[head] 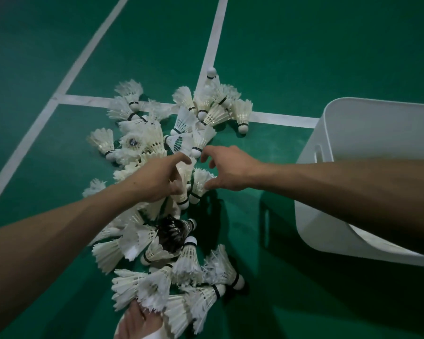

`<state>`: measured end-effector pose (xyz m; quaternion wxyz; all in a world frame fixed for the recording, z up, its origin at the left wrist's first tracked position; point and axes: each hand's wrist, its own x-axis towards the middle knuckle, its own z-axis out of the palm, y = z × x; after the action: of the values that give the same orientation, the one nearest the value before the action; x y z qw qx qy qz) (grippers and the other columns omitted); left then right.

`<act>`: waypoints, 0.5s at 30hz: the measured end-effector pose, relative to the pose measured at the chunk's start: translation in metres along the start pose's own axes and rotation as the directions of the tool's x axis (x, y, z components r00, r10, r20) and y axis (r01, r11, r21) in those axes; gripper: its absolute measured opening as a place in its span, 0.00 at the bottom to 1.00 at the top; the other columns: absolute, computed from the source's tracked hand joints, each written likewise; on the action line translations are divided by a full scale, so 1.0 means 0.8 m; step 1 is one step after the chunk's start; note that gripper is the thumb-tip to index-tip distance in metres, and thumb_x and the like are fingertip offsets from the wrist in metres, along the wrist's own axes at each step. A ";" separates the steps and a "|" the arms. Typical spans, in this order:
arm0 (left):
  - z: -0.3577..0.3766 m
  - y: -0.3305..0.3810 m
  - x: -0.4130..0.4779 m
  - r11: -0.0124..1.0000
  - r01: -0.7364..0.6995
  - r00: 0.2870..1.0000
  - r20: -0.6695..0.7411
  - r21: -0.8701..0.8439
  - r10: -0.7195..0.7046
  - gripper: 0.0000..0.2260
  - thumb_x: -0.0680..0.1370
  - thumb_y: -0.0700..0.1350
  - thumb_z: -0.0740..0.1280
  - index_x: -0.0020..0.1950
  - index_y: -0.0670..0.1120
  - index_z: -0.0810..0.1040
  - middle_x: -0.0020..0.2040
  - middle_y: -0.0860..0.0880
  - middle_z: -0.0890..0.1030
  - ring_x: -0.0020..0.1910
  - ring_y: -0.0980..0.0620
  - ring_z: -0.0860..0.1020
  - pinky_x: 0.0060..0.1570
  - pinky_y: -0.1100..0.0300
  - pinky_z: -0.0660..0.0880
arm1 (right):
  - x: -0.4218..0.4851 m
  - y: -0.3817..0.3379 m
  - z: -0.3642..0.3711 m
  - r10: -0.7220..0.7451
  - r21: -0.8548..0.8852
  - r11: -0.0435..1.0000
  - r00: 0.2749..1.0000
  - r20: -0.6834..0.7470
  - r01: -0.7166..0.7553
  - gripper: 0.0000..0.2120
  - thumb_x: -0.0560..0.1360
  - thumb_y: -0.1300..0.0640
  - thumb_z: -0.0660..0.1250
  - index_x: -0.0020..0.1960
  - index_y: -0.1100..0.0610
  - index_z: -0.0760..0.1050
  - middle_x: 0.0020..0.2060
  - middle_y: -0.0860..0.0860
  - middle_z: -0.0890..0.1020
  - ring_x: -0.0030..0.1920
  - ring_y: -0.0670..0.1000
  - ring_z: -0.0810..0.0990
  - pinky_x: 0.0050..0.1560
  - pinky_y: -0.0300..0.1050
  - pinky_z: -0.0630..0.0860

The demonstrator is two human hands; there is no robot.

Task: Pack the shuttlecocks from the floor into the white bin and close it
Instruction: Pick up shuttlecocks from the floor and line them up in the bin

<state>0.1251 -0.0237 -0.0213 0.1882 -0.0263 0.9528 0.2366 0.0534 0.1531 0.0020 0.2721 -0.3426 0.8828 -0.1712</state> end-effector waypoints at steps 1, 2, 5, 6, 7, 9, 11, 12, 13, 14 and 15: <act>-0.003 -0.002 0.003 1.000 0.006 0.999 -0.032 -0.024 -0.007 0.28 0.70 0.42 0.75 0.67 0.51 0.69 0.42 0.56 0.80 0.40 0.59 0.77 0.44 0.61 0.74 | 0.003 0.000 0.003 -0.003 -0.002 1.000 1.000 0.008 0.003 0.29 0.69 0.51 0.75 0.66 0.54 0.69 0.60 0.54 0.77 0.59 0.55 0.75 0.55 0.43 0.71; -0.006 -0.003 0.005 0.999 0.012 0.998 -0.060 -0.042 -0.015 0.29 0.69 0.42 0.76 0.67 0.50 0.69 0.43 0.56 0.79 0.40 0.60 0.77 0.43 0.63 0.74 | 0.006 0.000 0.006 -0.006 -0.013 1.000 1.000 0.019 0.007 0.29 0.69 0.51 0.76 0.66 0.54 0.68 0.59 0.55 0.78 0.59 0.55 0.75 0.55 0.45 0.73; -0.009 -0.004 0.013 0.996 0.030 0.992 -0.120 -0.083 -0.040 0.33 0.67 0.42 0.77 0.69 0.52 0.68 0.56 0.52 0.73 0.40 0.60 0.76 0.37 0.69 0.70 | 0.015 0.002 0.011 -0.012 -0.040 0.999 0.999 0.039 0.013 0.31 0.69 0.52 0.76 0.67 0.55 0.67 0.57 0.57 0.78 0.58 0.57 0.76 0.53 0.45 0.73; -0.008 -0.004 0.016 0.995 0.040 0.990 -0.130 -0.092 -0.052 0.34 0.67 0.43 0.78 0.69 0.53 0.67 0.61 0.51 0.69 0.41 0.59 0.76 0.39 0.69 0.71 | 0.019 0.003 0.012 -0.009 -0.040 0.999 0.999 0.045 0.011 0.31 0.70 0.53 0.76 0.68 0.56 0.66 0.57 0.57 0.78 0.58 0.58 0.76 0.53 0.46 0.73; -0.007 -0.004 0.018 0.995 0.052 0.990 -0.123 -0.089 -0.063 0.34 0.67 0.44 0.78 0.69 0.53 0.67 0.65 0.49 0.66 0.42 0.56 0.77 0.42 0.66 0.73 | 0.022 0.005 0.013 -0.006 -0.040 0.999 0.999 0.050 0.008 0.31 0.70 0.55 0.76 0.68 0.56 0.66 0.58 0.58 0.78 0.57 0.58 0.76 0.54 0.46 0.73; -0.006 -0.004 0.024 0.997 0.074 0.997 -0.029 -0.014 -0.074 0.33 0.68 0.47 0.77 0.70 0.53 0.67 0.69 0.47 0.66 0.48 0.52 0.78 0.49 0.59 0.74 | 0.028 0.007 0.015 0.002 -0.035 0.999 0.998 0.057 0.000 0.29 0.71 0.57 0.75 0.68 0.56 0.67 0.58 0.57 0.78 0.56 0.57 0.77 0.53 0.47 0.74; -0.006 -0.006 0.029 0.996 0.057 0.995 0.076 0.062 -0.062 0.32 0.69 0.49 0.76 0.70 0.54 0.67 0.70 0.47 0.68 0.55 0.50 0.75 0.54 0.57 0.72 | 0.032 0.007 0.014 0.007 -0.018 1.000 0.999 0.054 -0.006 0.27 0.71 0.60 0.74 0.67 0.56 0.68 0.57 0.57 0.78 0.55 0.56 0.77 0.52 0.45 0.73; -0.006 -0.006 0.031 0.997 0.051 0.994 0.094 0.064 -0.057 0.32 0.69 0.49 0.76 0.70 0.54 0.67 0.69 0.47 0.68 0.54 0.51 0.73 0.54 0.57 0.71 | 0.033 0.008 0.014 0.008 -0.011 1.000 0.999 0.053 -0.008 0.27 0.71 0.61 0.74 0.67 0.55 0.68 0.56 0.57 0.78 0.55 0.56 0.77 0.51 0.44 0.72; -0.007 -0.006 0.032 0.997 0.051 0.994 0.095 0.059 -0.056 0.32 0.69 0.49 0.76 0.69 0.54 0.67 0.69 0.47 0.69 0.53 0.52 0.72 0.53 0.58 0.70 | 0.034 0.009 0.013 0.010 -0.007 1.000 0.999 0.053 -0.010 0.26 0.71 0.63 0.73 0.67 0.55 0.68 0.55 0.56 0.78 0.54 0.56 0.77 0.49 0.43 0.71; -0.008 -0.005 0.032 0.997 0.048 0.995 0.086 0.057 -0.053 0.31 0.69 0.48 0.76 0.69 0.54 0.68 0.68 0.47 0.70 0.50 0.52 0.72 0.51 0.59 0.69 | 0.033 0.011 0.011 0.011 -0.005 1.000 0.999 0.049 -0.011 0.26 0.72 0.65 0.72 0.66 0.55 0.69 0.55 0.56 0.78 0.52 0.55 0.76 0.48 0.42 0.71; -0.009 -0.005 0.032 0.997 0.048 0.996 0.079 0.058 -0.052 0.31 0.68 0.48 0.77 0.68 0.54 0.68 0.66 0.47 0.72 0.49 0.53 0.72 0.50 0.59 0.69 | 0.032 0.013 0.008 0.014 -0.005 1.000 0.999 0.044 -0.013 0.25 0.72 0.66 0.71 0.66 0.55 0.69 0.54 0.55 0.79 0.49 0.54 0.75 0.46 0.41 0.70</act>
<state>0.0997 -0.0292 -0.0265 0.2328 -0.0353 0.9498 0.2061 0.0361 0.1418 -0.0179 0.2917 -0.3410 0.8793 -0.1596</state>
